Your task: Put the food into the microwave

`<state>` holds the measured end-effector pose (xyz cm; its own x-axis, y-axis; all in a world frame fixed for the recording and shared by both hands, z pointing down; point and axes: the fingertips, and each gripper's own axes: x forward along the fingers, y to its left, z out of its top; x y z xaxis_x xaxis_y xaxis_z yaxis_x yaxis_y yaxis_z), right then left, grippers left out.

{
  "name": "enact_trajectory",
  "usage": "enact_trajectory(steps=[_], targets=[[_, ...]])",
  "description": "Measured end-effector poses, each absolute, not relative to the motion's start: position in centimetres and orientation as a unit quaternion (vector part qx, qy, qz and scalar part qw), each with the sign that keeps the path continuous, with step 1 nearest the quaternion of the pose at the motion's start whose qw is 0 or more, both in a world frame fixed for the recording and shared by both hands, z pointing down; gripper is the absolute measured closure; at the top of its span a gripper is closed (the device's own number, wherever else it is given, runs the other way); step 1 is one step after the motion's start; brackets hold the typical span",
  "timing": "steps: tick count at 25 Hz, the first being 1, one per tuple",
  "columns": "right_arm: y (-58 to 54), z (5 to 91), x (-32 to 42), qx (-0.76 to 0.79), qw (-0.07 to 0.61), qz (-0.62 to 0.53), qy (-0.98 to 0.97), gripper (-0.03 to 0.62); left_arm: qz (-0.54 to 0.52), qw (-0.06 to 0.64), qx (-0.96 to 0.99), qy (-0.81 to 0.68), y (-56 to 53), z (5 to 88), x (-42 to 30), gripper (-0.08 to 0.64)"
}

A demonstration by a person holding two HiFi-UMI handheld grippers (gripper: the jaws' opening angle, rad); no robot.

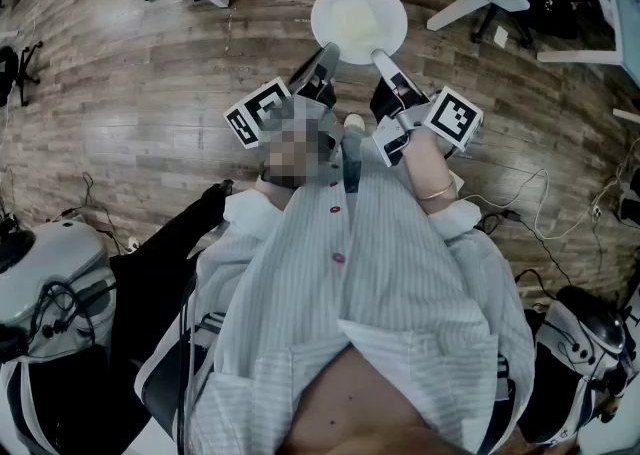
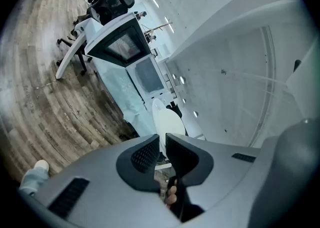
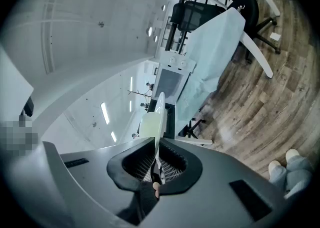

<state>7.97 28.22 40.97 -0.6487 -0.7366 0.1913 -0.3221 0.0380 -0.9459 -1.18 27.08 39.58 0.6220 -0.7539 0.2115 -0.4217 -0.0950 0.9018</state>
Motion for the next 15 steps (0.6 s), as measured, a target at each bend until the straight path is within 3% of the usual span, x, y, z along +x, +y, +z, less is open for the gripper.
enact_trajectory(steps=[15], targets=[[28.11, 40.57, 7.82, -0.364, 0.172, -0.571, 0.716, 0.549, -0.173, 0.522, 0.725, -0.415, 27.45, 39.11, -1.43, 0.52]])
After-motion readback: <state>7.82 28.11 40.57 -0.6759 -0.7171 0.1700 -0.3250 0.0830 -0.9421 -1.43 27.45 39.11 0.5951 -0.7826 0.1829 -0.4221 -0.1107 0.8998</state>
